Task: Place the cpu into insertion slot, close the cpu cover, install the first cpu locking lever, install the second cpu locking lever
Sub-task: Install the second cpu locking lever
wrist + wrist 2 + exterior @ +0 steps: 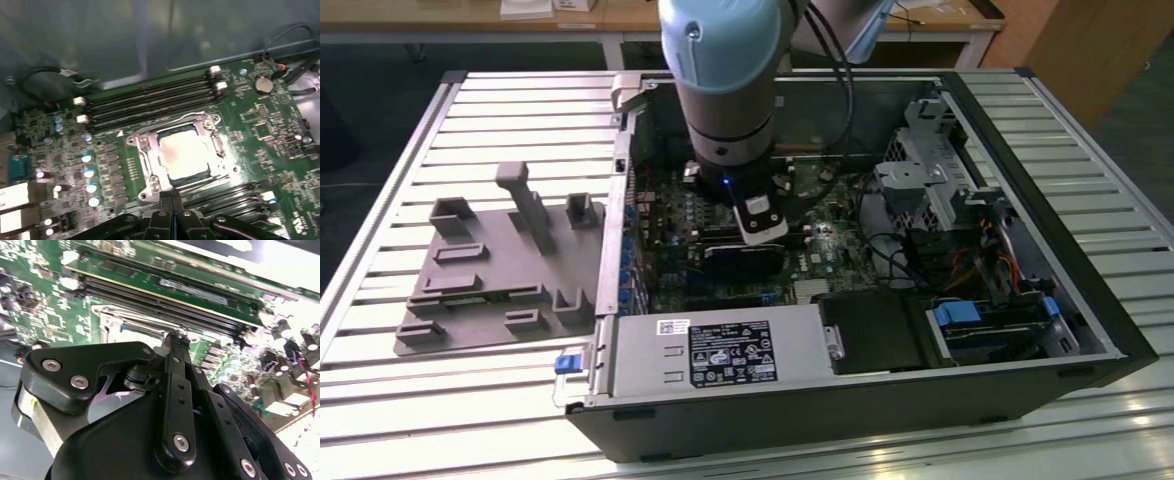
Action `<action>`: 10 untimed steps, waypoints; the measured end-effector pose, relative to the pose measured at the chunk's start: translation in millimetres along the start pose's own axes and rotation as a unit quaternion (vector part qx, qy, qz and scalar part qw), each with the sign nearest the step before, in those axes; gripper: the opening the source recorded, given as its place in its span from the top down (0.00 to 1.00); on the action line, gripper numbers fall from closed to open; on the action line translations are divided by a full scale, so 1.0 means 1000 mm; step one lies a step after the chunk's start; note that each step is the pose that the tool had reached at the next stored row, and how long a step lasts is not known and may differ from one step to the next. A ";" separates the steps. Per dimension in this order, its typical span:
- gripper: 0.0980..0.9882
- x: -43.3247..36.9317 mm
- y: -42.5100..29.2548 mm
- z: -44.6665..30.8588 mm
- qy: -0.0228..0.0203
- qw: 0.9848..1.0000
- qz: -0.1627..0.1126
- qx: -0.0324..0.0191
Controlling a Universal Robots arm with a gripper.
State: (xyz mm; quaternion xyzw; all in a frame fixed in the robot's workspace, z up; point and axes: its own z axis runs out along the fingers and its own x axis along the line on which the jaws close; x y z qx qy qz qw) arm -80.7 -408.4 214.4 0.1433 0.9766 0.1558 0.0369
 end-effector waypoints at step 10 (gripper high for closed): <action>1.00 -0.0161 0.0056 0.0023 -0.004 1.000 0.003 0.017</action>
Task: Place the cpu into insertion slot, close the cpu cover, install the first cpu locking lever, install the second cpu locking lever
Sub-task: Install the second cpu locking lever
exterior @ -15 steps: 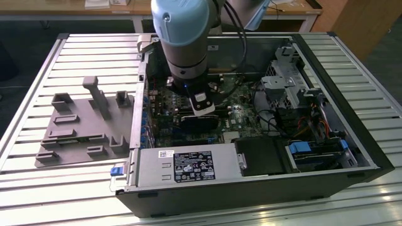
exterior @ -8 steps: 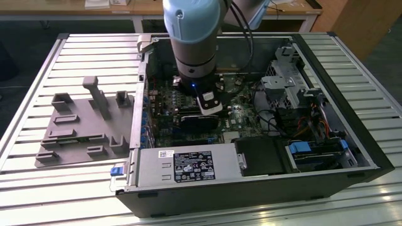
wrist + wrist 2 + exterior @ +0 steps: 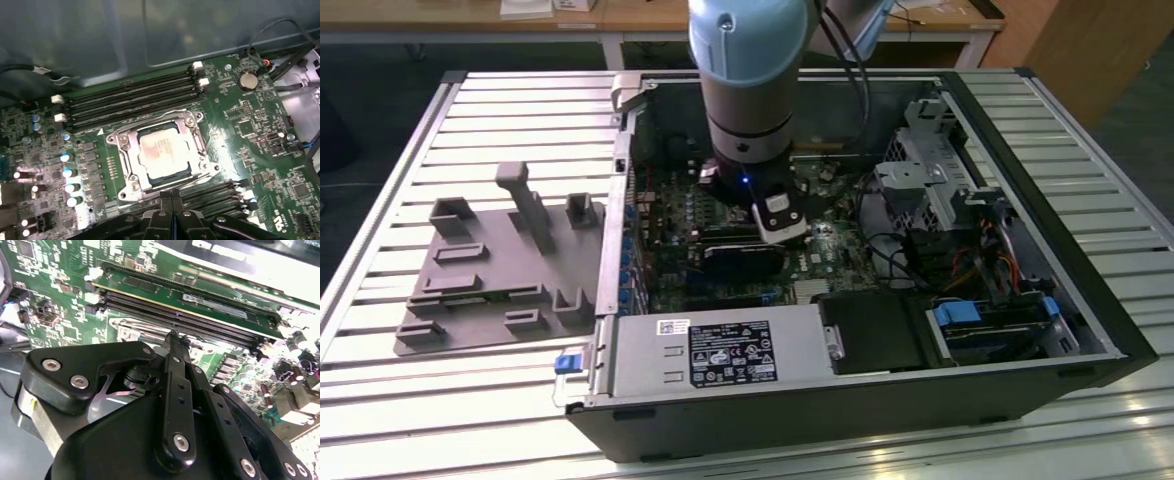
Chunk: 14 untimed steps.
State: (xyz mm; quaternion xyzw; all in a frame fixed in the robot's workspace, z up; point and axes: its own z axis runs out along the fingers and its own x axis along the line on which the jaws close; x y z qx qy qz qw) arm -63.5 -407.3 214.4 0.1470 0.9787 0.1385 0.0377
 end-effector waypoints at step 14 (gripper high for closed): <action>1.00 0.0017 0.0225 0.0075 -0.004 1.000 -0.002 0.024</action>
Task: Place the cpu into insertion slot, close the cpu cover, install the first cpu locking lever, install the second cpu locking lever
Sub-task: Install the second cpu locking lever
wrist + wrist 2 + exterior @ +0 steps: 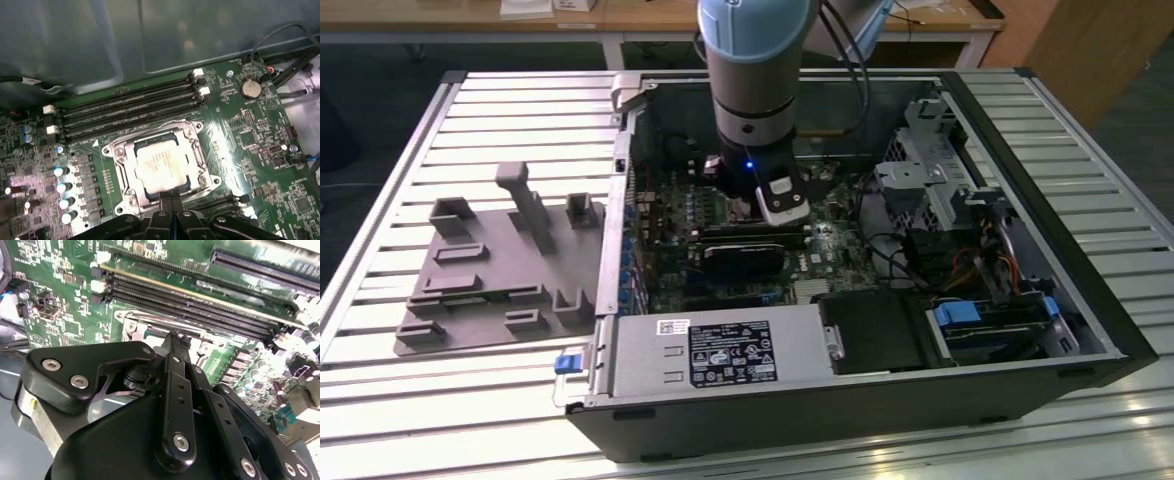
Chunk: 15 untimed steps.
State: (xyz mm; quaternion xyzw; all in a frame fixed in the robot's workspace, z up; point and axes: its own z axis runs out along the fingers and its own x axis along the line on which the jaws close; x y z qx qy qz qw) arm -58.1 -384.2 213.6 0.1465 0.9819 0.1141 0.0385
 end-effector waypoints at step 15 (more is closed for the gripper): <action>1.00 0.0073 0.0284 0.0079 -0.003 1.000 -0.002 0.020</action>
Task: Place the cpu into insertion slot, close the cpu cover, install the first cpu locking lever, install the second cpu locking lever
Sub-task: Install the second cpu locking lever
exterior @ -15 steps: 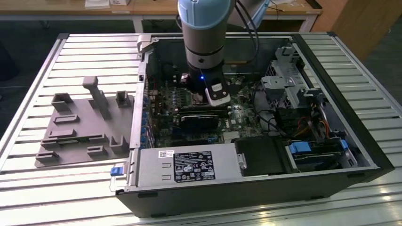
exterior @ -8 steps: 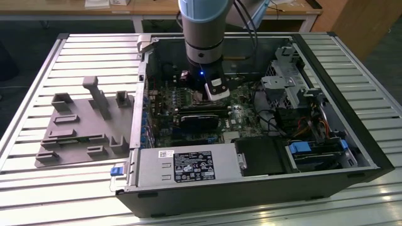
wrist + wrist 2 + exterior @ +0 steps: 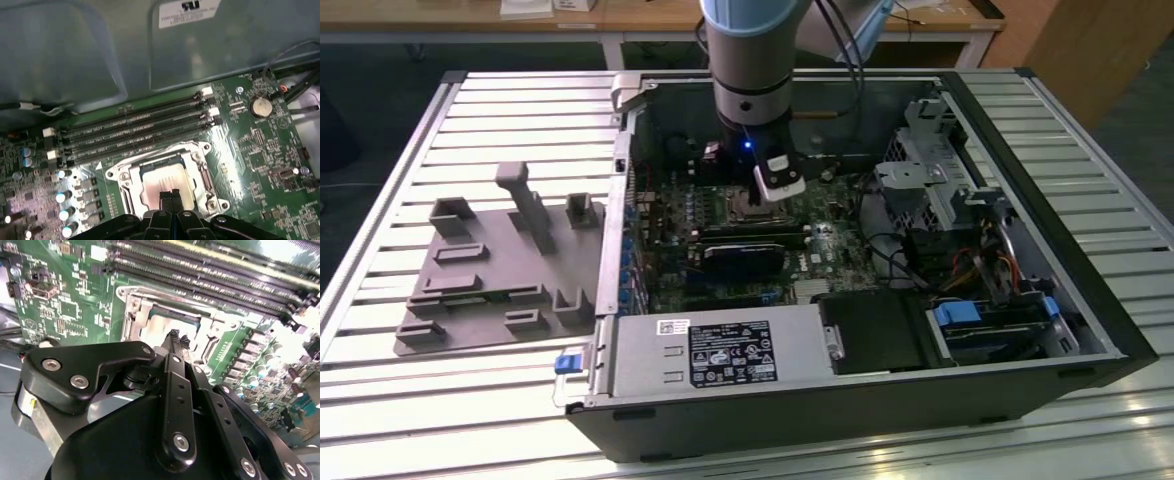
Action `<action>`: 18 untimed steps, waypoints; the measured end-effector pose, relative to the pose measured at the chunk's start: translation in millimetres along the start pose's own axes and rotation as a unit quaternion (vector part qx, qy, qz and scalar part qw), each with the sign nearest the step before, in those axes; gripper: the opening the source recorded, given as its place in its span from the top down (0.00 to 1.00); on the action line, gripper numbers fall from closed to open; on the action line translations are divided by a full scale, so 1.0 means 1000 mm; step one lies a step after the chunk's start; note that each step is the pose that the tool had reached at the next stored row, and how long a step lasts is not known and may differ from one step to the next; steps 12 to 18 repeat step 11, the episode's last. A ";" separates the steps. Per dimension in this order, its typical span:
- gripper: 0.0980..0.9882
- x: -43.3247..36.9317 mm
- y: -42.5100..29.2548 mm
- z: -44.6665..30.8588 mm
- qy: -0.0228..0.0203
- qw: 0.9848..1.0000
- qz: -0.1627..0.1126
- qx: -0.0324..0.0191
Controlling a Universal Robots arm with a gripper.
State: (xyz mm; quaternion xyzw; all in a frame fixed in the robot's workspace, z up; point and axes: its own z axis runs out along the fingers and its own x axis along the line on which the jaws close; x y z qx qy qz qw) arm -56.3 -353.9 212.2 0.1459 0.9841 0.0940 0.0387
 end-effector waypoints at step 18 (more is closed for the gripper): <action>1.00 -0.0009 0.0045 0.0010 -0.002 1.000 -0.001 0.010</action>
